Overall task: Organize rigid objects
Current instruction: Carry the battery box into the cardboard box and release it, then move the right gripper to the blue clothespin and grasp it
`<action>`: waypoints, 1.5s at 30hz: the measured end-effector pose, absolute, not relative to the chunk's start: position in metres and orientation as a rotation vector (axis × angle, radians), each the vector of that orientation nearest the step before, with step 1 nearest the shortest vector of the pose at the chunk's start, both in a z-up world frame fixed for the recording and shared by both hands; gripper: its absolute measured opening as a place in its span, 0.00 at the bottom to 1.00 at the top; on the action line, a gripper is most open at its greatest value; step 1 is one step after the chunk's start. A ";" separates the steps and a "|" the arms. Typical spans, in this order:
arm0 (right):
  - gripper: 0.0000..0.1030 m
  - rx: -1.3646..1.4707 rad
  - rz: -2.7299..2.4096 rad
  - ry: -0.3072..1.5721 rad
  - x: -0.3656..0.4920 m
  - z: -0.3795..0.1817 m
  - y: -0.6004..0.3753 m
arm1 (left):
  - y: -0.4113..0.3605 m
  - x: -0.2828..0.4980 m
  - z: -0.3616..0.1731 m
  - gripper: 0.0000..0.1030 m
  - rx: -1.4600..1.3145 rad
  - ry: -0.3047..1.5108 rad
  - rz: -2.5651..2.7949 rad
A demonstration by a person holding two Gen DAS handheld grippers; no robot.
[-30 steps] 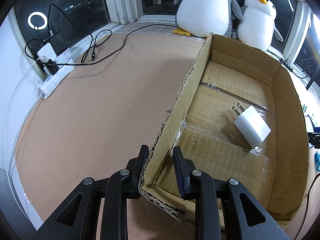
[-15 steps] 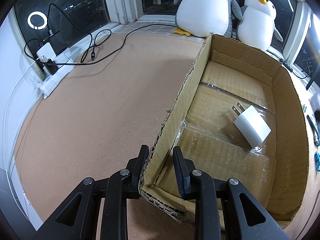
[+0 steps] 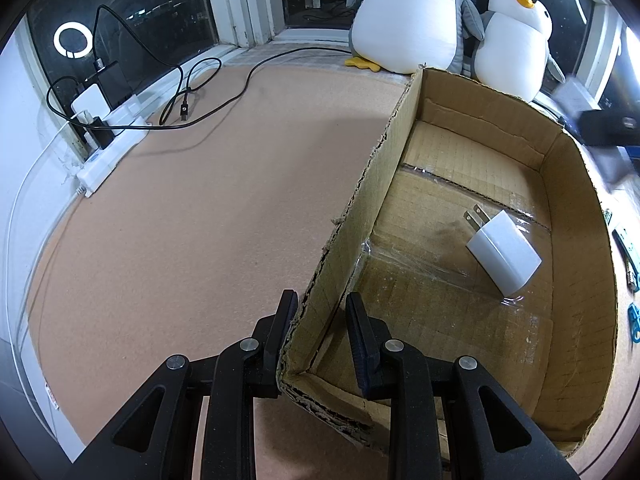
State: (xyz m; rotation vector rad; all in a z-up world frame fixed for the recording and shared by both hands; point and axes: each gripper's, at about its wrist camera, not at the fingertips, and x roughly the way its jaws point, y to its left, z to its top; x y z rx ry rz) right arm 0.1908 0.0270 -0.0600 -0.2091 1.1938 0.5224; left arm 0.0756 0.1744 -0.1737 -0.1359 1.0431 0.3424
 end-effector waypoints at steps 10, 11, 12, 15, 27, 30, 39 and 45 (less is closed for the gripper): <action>0.65 -0.281 0.516 1.229 0.206 -0.101 0.072 | 0.175 0.075 -0.173 0.26 -0.134 1.043 0.342; 0.65 -0.288 0.510 1.231 0.208 -0.105 0.075 | 0.175 0.075 -0.173 0.26 -0.134 1.043 0.341; 0.65 -0.295 0.505 1.231 0.209 -0.108 0.077 | 0.175 0.075 -0.173 0.26 -0.134 1.043 0.342; 0.65 -0.305 0.504 1.235 0.212 -0.113 0.082 | 0.175 0.075 -0.173 0.26 -0.134 1.043 0.342; 0.69 -0.270 0.500 1.215 0.219 -0.107 0.078 | 0.175 0.075 -0.173 0.27 -0.130 1.043 0.342; 0.69 -0.264 0.500 1.208 0.216 -0.102 0.075 | 0.176 0.074 -0.173 0.27 -0.130 1.043 0.343; 0.69 -0.208 0.521 1.152 0.190 -0.055 0.046 | 0.178 0.074 -0.172 0.27 -0.127 1.043 0.341; 0.69 -0.156 0.524 1.104 0.162 -0.011 0.004 | 0.177 0.074 -0.172 0.27 -0.126 1.043 0.341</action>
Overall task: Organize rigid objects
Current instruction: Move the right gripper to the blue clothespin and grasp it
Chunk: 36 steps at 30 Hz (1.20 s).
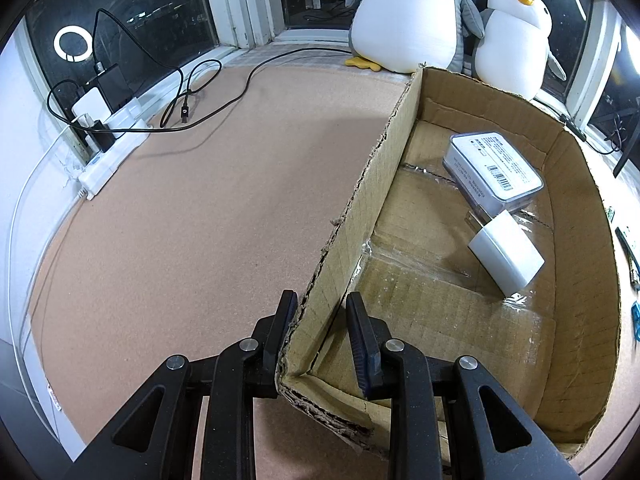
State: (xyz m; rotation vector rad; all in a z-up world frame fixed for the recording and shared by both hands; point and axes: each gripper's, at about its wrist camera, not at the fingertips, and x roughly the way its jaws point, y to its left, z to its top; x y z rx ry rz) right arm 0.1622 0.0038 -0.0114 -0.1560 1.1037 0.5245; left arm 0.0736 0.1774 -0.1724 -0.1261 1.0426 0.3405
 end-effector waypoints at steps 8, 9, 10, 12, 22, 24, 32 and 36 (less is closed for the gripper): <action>0.69 -0.104 0.459 1.077 0.122 0.025 -0.071 | 0.177 0.074 -0.172 0.27 -0.115 1.041 0.339; 0.69 -0.091 0.449 1.076 0.117 0.029 -0.081 | 0.176 0.074 -0.172 0.27 -0.114 1.040 0.339; 0.69 -0.079 0.440 1.077 0.112 0.032 -0.090 | 0.176 0.074 -0.172 0.27 -0.113 1.040 0.339; 0.69 -0.056 0.423 1.078 0.103 0.040 -0.111 | 0.176 0.074 -0.172 0.27 -0.111 1.040 0.340; 0.69 0.034 0.369 1.138 0.069 0.010 -0.181 | 0.174 0.075 -0.172 0.27 -0.101 1.039 0.341; 0.69 0.045 0.366 1.148 0.065 -0.006 -0.187 | 0.174 0.075 -0.172 0.27 -0.099 1.039 0.341; 0.55 -0.017 0.286 1.204 0.069 -0.075 -0.200 | 0.174 0.075 -0.172 0.27 -0.099 1.039 0.341; 0.51 -0.024 0.280 1.234 0.079 -0.098 -0.205 | 0.174 0.075 -0.172 0.27 -0.099 1.039 0.341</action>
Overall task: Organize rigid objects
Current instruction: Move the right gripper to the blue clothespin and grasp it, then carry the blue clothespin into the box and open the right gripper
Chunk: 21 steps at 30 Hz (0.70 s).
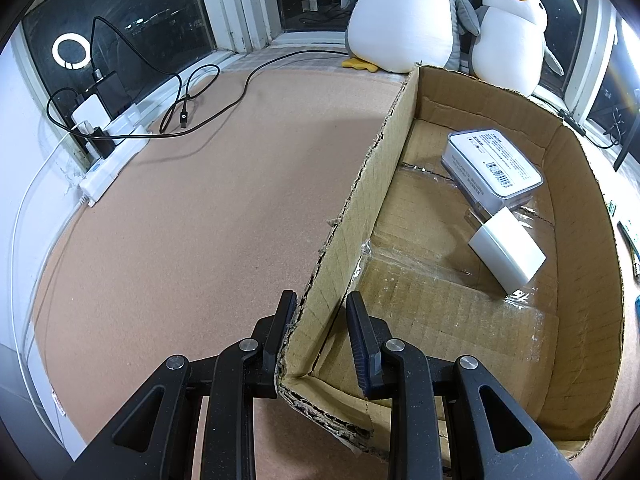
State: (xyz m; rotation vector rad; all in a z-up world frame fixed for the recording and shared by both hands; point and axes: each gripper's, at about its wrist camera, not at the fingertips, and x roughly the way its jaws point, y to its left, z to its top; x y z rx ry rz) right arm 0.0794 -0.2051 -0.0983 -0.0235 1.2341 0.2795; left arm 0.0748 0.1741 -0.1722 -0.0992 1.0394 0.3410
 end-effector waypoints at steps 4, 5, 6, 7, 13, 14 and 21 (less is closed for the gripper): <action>0.51 -0.082 0.273 1.246 0.087 -0.113 -0.204 | 0.174 0.075 -0.172 0.27 -0.099 1.039 0.340; 0.50 -0.094 0.273 1.249 0.088 -0.115 -0.203 | 0.174 0.075 -0.172 0.27 -0.099 1.039 0.340; 0.48 -0.106 0.271 1.253 0.089 -0.117 -0.201 | 0.174 0.075 -0.172 0.27 -0.099 1.039 0.340; 0.46 -0.119 0.269 1.260 0.090 -0.120 -0.200 | 0.174 0.075 -0.172 0.27 -0.099 1.039 0.340; 0.32 -0.170 0.264 1.281 0.092 -0.129 -0.192 | 0.174 0.075 -0.172 0.27 -0.099 1.039 0.341; 0.27 -0.172 0.260 1.280 0.092 -0.128 -0.192 | 0.174 0.075 -0.172 0.27 -0.098 1.039 0.341; 0.27 -0.150 0.254 1.274 0.093 -0.126 -0.193 | 0.174 0.075 -0.172 0.27 -0.098 1.038 0.341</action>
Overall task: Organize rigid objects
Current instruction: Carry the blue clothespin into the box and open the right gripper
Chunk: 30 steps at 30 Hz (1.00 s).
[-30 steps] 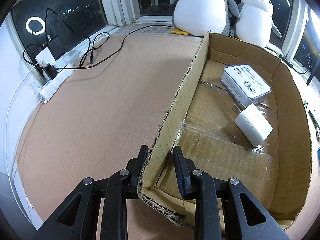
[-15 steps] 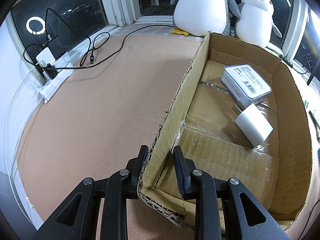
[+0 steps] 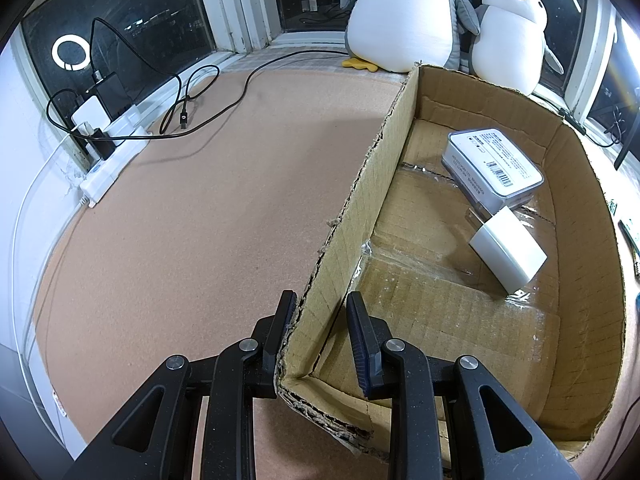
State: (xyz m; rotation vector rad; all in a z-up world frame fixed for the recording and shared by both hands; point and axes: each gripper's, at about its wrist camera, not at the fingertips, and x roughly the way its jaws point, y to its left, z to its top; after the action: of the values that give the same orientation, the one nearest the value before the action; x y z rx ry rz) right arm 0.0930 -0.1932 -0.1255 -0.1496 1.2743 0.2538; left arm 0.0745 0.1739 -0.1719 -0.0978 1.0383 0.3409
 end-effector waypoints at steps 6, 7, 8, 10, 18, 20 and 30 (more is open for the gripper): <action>0.27 -0.100 0.286 1.211 0.098 -0.096 -0.182 | 0.174 0.075 -0.171 0.27 -0.097 1.037 0.342; 0.27 -0.097 0.297 1.201 0.099 -0.090 -0.178 | 0.175 0.075 -0.171 0.27 -0.096 1.037 0.342; 0.27 -0.096 0.317 1.183 0.100 -0.082 -0.171 | 0.175 0.075 -0.171 0.27 -0.097 1.037 0.342; 0.27 -0.100 0.352 1.158 0.102 -0.069 -0.156 | 0.174 0.075 -0.171 0.27 -0.097 1.037 0.342; 0.27 -0.151 0.548 1.125 0.107 -0.042 -0.066 | 0.175 0.076 -0.170 0.27 -0.100 1.035 0.343; 0.27 -0.171 0.590 1.128 0.103 -0.043 -0.047 | 0.175 0.076 -0.170 0.27 -0.100 1.034 0.343; 0.27 -0.245 0.715 1.169 0.086 -0.069 0.027 | 0.175 0.076 -0.172 0.27 -0.103 1.029 0.346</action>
State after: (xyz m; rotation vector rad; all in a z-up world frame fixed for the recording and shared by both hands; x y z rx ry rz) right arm 0.0863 0.0267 -0.0690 -0.2445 1.1691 0.7151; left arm 0.0760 0.1750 -0.1723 -0.1034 1.0285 0.3460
